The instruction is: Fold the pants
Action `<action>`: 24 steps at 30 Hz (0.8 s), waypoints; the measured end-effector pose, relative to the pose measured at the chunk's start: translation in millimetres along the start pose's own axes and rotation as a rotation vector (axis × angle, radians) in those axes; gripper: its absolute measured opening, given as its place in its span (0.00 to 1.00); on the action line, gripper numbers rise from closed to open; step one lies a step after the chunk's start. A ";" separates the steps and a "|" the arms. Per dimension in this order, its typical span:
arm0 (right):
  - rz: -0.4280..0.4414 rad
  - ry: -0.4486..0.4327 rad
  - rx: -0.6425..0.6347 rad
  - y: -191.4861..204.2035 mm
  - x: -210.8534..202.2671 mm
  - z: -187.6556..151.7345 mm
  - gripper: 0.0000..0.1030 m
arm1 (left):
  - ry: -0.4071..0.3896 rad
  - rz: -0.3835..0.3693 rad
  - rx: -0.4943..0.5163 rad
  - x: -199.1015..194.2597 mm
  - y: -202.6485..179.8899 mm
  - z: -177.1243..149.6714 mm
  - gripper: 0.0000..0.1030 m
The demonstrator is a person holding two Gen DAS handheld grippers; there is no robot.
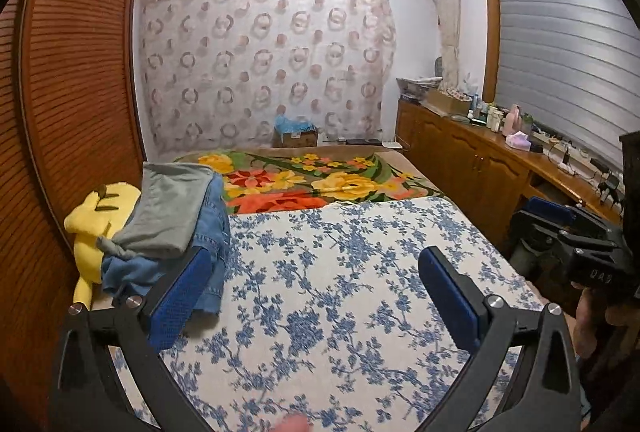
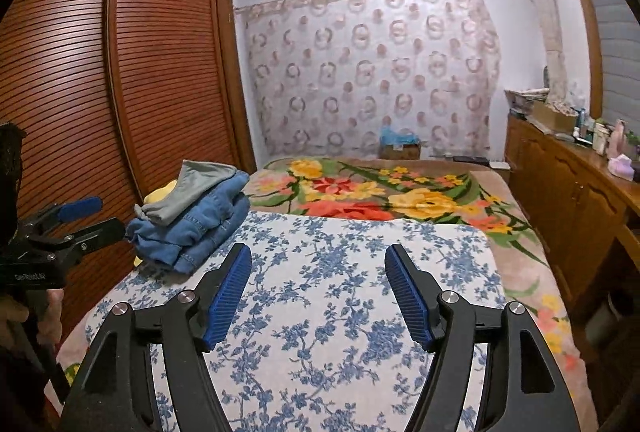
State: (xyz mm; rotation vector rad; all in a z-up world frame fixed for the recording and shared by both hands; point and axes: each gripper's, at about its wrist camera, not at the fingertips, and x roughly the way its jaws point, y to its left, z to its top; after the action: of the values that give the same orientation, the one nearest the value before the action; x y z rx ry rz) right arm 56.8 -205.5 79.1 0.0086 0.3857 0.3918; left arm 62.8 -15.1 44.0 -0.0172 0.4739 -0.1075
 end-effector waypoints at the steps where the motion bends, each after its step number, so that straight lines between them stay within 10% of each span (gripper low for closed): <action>1: -0.004 -0.002 0.001 1.5 -3.4 -1.1 0.69 | -0.004 -0.005 0.000 -2.8 -1.3 -0.1 1.00; 24: -0.100 -0.070 0.047 18.1 -43.6 -6.1 0.70 | -0.081 0.053 0.032 -51.2 -17.0 11.1 1.00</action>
State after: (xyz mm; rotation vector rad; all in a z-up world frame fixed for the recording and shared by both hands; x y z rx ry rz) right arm 10.6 -205.5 90.9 0.0486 0.3250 0.2833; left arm 20.9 -26.6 77.8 0.0224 0.3917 -0.0621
